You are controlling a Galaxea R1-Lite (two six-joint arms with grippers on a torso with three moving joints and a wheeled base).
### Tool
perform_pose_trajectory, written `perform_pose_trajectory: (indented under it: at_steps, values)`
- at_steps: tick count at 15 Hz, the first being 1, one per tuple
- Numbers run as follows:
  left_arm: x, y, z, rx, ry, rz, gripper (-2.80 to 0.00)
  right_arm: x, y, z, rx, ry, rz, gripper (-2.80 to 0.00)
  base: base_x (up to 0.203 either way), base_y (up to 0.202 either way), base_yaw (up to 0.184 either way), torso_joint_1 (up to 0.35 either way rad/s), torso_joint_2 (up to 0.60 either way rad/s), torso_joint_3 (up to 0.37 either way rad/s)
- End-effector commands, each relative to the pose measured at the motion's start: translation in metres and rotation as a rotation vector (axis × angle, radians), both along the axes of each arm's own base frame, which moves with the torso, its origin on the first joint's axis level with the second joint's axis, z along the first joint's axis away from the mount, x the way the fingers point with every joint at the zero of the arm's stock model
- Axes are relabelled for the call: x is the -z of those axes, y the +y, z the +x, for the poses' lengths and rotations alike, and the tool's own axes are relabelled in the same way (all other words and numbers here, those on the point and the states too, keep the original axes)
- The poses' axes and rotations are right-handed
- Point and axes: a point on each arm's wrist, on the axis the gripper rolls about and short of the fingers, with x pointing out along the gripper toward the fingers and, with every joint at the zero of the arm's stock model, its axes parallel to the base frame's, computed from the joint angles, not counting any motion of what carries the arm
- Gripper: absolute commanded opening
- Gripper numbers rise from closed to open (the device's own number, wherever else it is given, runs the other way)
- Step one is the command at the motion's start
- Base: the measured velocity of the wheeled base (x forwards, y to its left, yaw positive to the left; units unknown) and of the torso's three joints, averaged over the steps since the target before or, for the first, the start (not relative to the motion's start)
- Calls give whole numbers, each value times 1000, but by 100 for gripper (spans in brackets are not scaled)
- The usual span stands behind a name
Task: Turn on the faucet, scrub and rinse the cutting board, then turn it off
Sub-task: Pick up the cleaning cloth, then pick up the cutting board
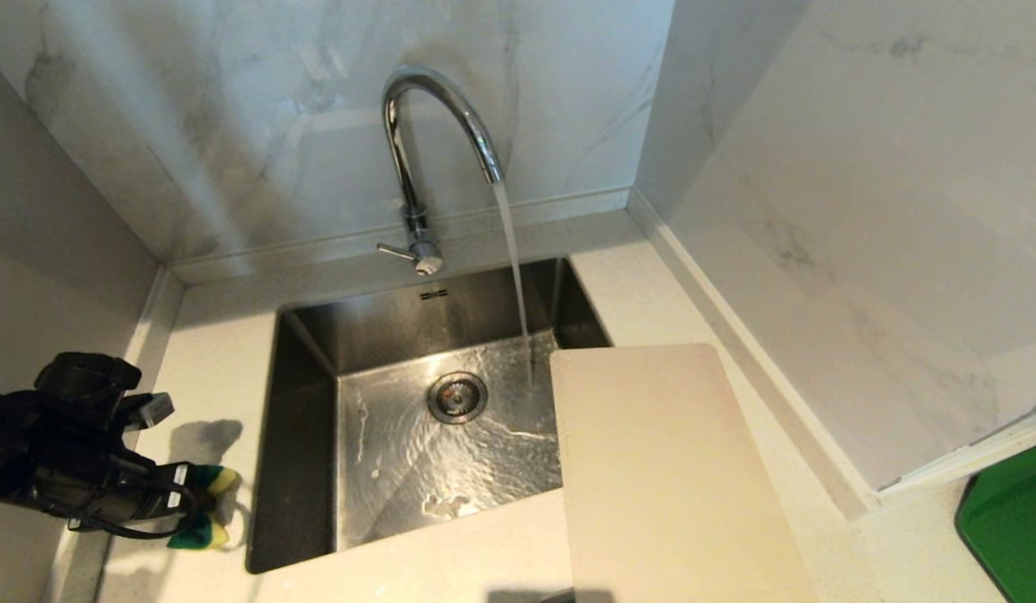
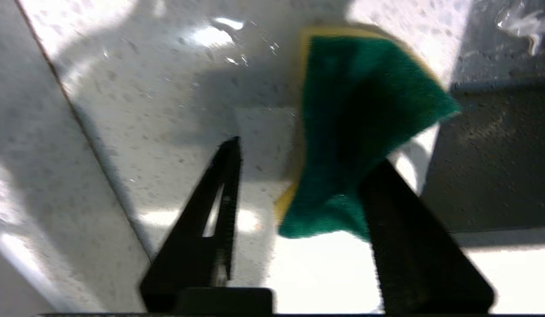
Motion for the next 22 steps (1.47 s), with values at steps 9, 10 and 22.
perform_pose_trajectory:
  at_steps: [9,10,22]
  values:
    - [-33,-43,-3,53,-99,-74,-280,0,0,0,0,-1,0,-280,0,0,0,0,0,0]
    - [-47,-43,-6,58,-126,-77,-280,0,0,0,0,-1,0,-280,0,0,0,0,0,0]
    - [-173,-9,-70,33,-323,41,-280,0,0,0,0,-1,0,-280,0,0,0,0,0,0]
